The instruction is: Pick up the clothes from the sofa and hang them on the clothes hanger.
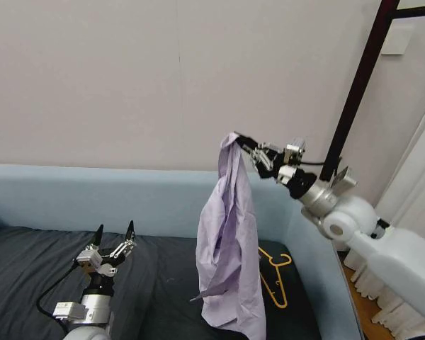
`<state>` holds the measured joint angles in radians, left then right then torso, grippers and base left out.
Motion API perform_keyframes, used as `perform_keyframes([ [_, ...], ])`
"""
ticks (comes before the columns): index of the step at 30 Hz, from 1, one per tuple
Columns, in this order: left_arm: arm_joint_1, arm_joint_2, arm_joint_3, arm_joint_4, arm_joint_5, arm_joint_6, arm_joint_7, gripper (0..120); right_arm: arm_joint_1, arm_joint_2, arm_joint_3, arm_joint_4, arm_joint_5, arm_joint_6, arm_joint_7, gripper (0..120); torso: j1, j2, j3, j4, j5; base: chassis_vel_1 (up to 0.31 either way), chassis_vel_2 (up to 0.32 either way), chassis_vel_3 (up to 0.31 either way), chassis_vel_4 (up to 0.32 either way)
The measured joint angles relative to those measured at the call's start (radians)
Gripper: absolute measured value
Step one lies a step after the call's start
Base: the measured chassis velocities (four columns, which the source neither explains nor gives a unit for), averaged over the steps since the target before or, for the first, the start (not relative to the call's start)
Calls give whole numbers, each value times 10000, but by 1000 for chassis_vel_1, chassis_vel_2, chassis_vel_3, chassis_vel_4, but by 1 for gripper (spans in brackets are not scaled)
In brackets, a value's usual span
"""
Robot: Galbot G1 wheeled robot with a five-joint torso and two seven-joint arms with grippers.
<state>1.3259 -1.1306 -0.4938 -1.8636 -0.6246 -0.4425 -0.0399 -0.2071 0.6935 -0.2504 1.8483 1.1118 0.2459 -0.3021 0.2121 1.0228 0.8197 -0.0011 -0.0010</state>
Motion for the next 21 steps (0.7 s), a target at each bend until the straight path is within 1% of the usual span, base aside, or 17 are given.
perform_keyframes([
  [2, -129, 126, 52, 55, -28, 2, 20, 100, 191, 17, -53, -26, 25, -17, 23, 0, 0, 0, 0, -1, 1, 0, 0, 0, 0],
  [3, -256, 317, 156, 150, -133, 38, 145, 100, 369, 38, -110, -30, 48, -43, 62, 0, 0, 0, 0, -3, 0, 0, 0, 0, 0],
  [4, -366, 613, 331, 418, -604, 58, 774, 100, 448, 49, -216, 43, 67, -78, 111, 0, 0, 0, 0, -3, 0, 0, 0, 0, 0],
  [5, -413, 745, 400, 577, -959, 57, 1298, 100, 440, 44, -255, 93, 68, -91, 113, 0, 0, 0, 1, -2, 1, 0, 0, 0, 0],
  [6, -513, 963, 509, 898, -1537, 56, 2299, 100, 386, 27, -294, 172, 69, -104, 100, 0, 0, 0, 0, 0, 1, 0, 0, 0, 0],
  [7, -513, 963, 509, 898, -1537, 56, 2299, 100, 386, 27, -294, 172, 69, -104, 100, 0, 0, 0, 0, 0, 1, 0, 0, 0, 0],
  [8, -632, 1098, 586, 1198, -1833, 49, 3102, 100, 331, 12, -331, 216, 70, -110, 75, 0, -1, 0, -1, 0, 2, 0, 0, 0, 0],
  [9, -863, 1273, 680, 1775, -2059, -2, 4283, 100, 258, 3, -402, 248, 65, -116, 27, 0, -2, 0, -1, -3, 2, 0, 0, 0, 0],
  [11, -1418, 1477, 752, 2884, -1948, -243, 6243, 100, 226, 83, -573, 219, 27, -117, -47, 0, -1, 0, -1, -5, 0, 0, 0, 0, 0],
  [12, -1748, 1535, 751, 3444, -1721, -337, 7225, 100, 246, 171, -674, 178, 2, -117, -81, 0, -2, 0, 0, -5, 1, 0, 0, 0, 0],
  [13, -1748, 1535, 751, 3444, -1721, -337, 7225, 100, 246, 171, -674, 178, 2, -117, -81, 0, -2, 0, 0, -5, 1, 0, 0, 0, 0],
  [15, -2404, 1579, 726, 4454, -1244, -436, 8735, 100, 361, 376, -904, 89, -27, -117, -121, 0, 0, -1, 0, -1, 0, 0, 0, 0, 0],
  [17, -3057, 1567, 719, 5401, -947, -448, 9772, 100, 521, 590, -1145, 19, -38, -116, -174, 0, -1, 0, 0, -1, -1, 0, 0, 0, 0],
  [18, -3057, 1567, 719, 5401, -947, -448, 9772, 100, 521, 590, -1145, 19, -38, -116, -174, 0, -1, 0, 0, -1, -1, 0, 0, 0, 0],
  [20, -3583, 1475, 826, 6083, -741, -449, 10364, 100, 636, 720, -1341, 20, -39, -116, -229, 0, -1, -1, 0, 7, 0, 0, 0, 0, 0],
  [21, -3873, 1401, 954, 6426, -633, -452, 10596, 100, 641, 717, -1373, 76, -37, -118, -232, 0, -1, -1, 0, 6, 0, 0, 0, 0, 0],
])
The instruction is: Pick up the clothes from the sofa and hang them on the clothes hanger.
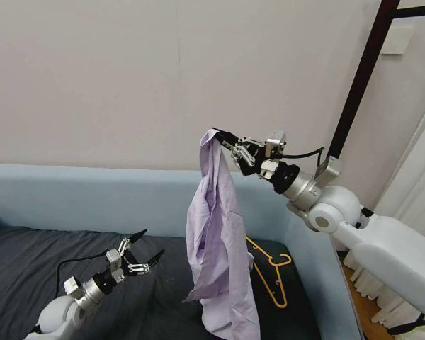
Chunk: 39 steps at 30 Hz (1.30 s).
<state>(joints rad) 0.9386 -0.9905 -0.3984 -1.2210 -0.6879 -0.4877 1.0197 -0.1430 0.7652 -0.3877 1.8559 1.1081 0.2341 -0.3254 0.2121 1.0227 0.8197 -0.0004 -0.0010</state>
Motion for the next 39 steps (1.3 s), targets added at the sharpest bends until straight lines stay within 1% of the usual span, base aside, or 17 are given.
perform_keyframes([
  [1, 0, 0, 0, 0, 0, 0, 0, 100, 0, 0, 0, 0, 0, 0, 0, 0, 0, 0, 0, 0, 0, 0, 0, 0, 0],
  [4, -984, -276, 377, 1086, 576, -51, 953, 100, -27, -106, -34, 169, -11, -41, -35, 0, 0, 1, -1, -12, 0, 0, 0, 0, 0],
  [6, -1801, -465, 664, 1968, 1026, -174, 1728, 100, -99, -130, -37, 200, -56, -75, -68, 0, 0, 0, 0, -13, 1, 0, 0, 0, 0],
  [7, -1801, -465, 664, 1968, 1026, -174, 1728, 100, -99, -130, -37, 200, -56, -75, -68, 0, 0, 0, 0, -13, 1, 0, 0, 0, 0],
  [12, -3569, -769, 1305, 3721, 1596, -242, 3140, 100, -463, -65, 80, 265, -244, -99, -105, 0, 1, 0, 0, -8, 4, 0, 0, 0, 0],
  [13, -3569, -769, 1305, 3721, 1596, -242, 3140, 100, -463, -65, 80, 265, -244, -99, -105, 0, 1, 0, 0, -8, 4, 0, 0, 0, 0],
  [18, -4731, -1255, 1794, 4801, 1852, -53, 4194, 100, -758, -145, 303, 372, -270, -108, -159, 0, 0, 0, 0, -7, 6, 0, 0, 0, 0],
  [19, -4731, -1255, 1794, 4801, 1852, -53, 4194, 100, -758, -145, 303, 372, -270, -108, -159, 0, 0, 0, 0, -7, 6, 0, 0, 0, 0],
  [21, -5120, -1602, 1883, 5281, 2039, 107, 4688, 100, -846, -224, 401, 448, -267, -114, -175, 0, 1, -1, 0, -11, 3, 0, 0, 0, 0],
  [25, -5492, -1984, 2007, 5883, 2070, 313, 5087, 100, -887, -331, 464, 562, -248, -128, -181, 0, 1, 0, 0, -11, 3, 0, 0, 0, 0],
  [27, -5529, -2042, 2041, 5954, 2067, 380, 5165, 97, -904, -368, 491, 610, -245, -133, -186, 0, 1, 0, 0, -10, 2, 0, 0, 0, 0],
  [31, -5400, -2022, 2136, 5888, 1963, 430, 5196, 80, -1018, -439, 625, 731, -242, -145, -186, 0, 1, 0, -1, -7, 3, 0, 0, 0, 0],
  [32, -5400, -2022, 2136, 5888, 1963, 430, 5196, 80, -1018, -439, 625, 731, -242, -145, -186, 0, 1, 0, -1, -7, 3, 0, 0, 0, 0],
  [35, -5082, -1887, 2110, 5585, 1744, 475, 5191, 65, -1101, -494, 737, 777, -241, -146, -167, 0, 0, 0, -2, -7, 3, 0, 0, 0, 0],
  [36, -4955, -1823, 2115, 5466, 1651, 497, 5185, 63, -1110, -506, 759, 792, -241, -146, -135, 0, 0, 0, -1, -8, 2, 0, 0, 0, 0],
  [37, -4805, -1732, 2138, 5320, 1522, 536, 5177, 56, -1112, -519, 775, 806, -241, -146, -93, 0, 0, 0, -1, -7, 1, 0, 0, 0, 0],
  [39, -4707, -1673, 2146, 5225, 1432, 558, 5169, 52, -1113, -525, 781, 810, -240, -146, -65, 0, 0, 0, -2, -6, 2, 0, 0, 0, 0],
])
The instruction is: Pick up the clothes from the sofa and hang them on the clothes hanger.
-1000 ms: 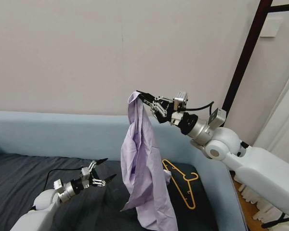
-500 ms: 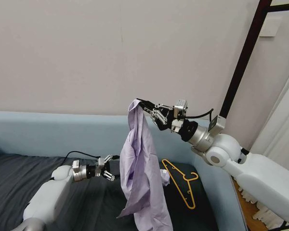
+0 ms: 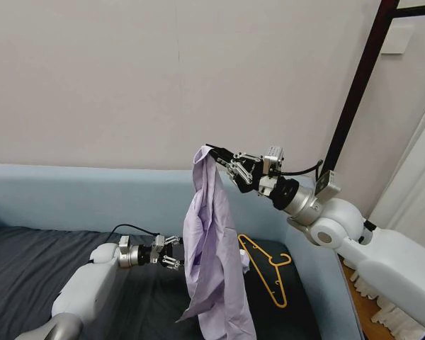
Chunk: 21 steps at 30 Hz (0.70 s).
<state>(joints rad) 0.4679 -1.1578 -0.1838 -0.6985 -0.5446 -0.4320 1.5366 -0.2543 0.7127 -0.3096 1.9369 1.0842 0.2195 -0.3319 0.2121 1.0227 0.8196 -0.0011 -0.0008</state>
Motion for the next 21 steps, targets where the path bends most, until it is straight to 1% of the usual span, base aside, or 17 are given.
perform_keyframes([
  [4, 300, 153, -147, -344, -297, 81, -51, 36, 17, -10, 6, -14, -18, 0, 75, 0, 0, -1, 0, -1, -1, 0, 0, 0, 0],
  [5, 300, 153, -147, -344, -297, 81, -51, 36, 17, -10, 6, -14, -18, 0, 75, 0, 0, -1, 0, -1, -1, 0, 0, 0, 0],
  [7, 442, 253, -223, -594, -487, 127, -124, 26, -19, -11, 47, -47, -50, 2, 142, 0, 0, 0, 0, -3, -1, 0, 0, 0, 0],
  [8, 520, 321, -245, -744, -616, 153, -203, 23, -57, -10, 76, -64, -69, 3, 165, 0, 0, 0, 0, -3, -1, 0, 0, 0, 0],
  [9, 624, 417, -261, -935, -792, 200, -288, 16, -105, -10, 119, -86, -87, 8, 187, 0, 0, 0, 0, -3, -1, 0, 0, 0, 0],
  [10, 624, 417, -261, -935, -792, 200, -288, 16, -105, -10, 119, -86, -87, 8, 187, 0, 0, 0, 0, -3, -1, 0, 0, 0, 0],
  [14, 961, 813, -359, -1495, -1145, 337, -370, 0, -233, -4, 232, -147, -144, 42, 272, 0, 0, 0, 0, -1, -1, 0, 0, 0, 0],
  [16, 1026, 894, -391, -1600, -1197, 368, -368, 0, -259, 1, 264, -160, -154, 51, 321, 0, 0, 0, 0, -2, -2, 0, 0, 0, 0],
  [19, 1344, 1211, -576, -2033, -1381, 489, -364, 0, -340, 9, 385, -201, -160, 81, 516, 0, 0, 0, 0, 0, -1, 0, 0, 0, 0],
  [21, 1406, 1262, -644, -2119, -1426, 496, -381, 0, -345, 8, 402, -220, -167, 87, 572, 0, 0, -1, 0, -1, -1, 0, 0, 0, 0],
])
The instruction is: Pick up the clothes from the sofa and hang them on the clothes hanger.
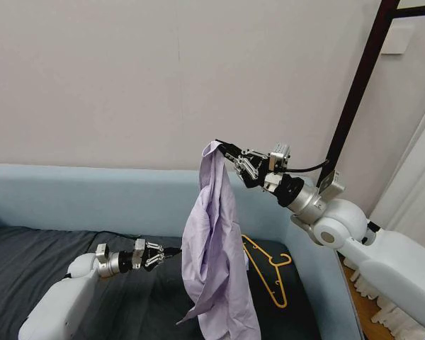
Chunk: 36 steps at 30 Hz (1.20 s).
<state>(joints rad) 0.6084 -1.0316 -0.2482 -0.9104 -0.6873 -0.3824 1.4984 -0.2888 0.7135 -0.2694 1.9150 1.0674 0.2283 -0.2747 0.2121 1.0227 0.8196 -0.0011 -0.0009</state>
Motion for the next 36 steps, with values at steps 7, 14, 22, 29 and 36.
perform_keyframes([
  [7, 917, 801, -580, -2479, -1781, -256, -2939, 0, 592, 128, -114, -600, -383, 139, 1238, 0, 0, 0, 1, -3, 4, 0, 0, 0, 0],
  [14, 2329, 1569, -1700, -7107, -2722, -640, -6709, 0, 2319, 694, -670, -1425, -324, 178, 2276, 0, 0, 1, 0, -3, 4, 0, 0, 0, 0],
  [22, 5230, 926, -1726, -8982, -950, -967, -6495, 0, 2028, 991, -731, -1395, -599, 233, 2547, 0, -3, 3, -1, 5, -1, 0, 0, 0, 0],
  [29, 5862, -1457, -335, -6619, 1499, -1447, -6978, 0, -70, 861, -1183, -1303, -1898, 682, 2749, 0, -2, 1, 2, -9, 5, 0, 0, 0, 0],
  [36, 6102, -2643, 1289, -4727, 2923, -1325, -10358, 30, -855, 1142, -1627, -1508, -2575, 966, 2649, 0, -2, 1, 1, -3, 0, 0, 0, 0, 0],
])
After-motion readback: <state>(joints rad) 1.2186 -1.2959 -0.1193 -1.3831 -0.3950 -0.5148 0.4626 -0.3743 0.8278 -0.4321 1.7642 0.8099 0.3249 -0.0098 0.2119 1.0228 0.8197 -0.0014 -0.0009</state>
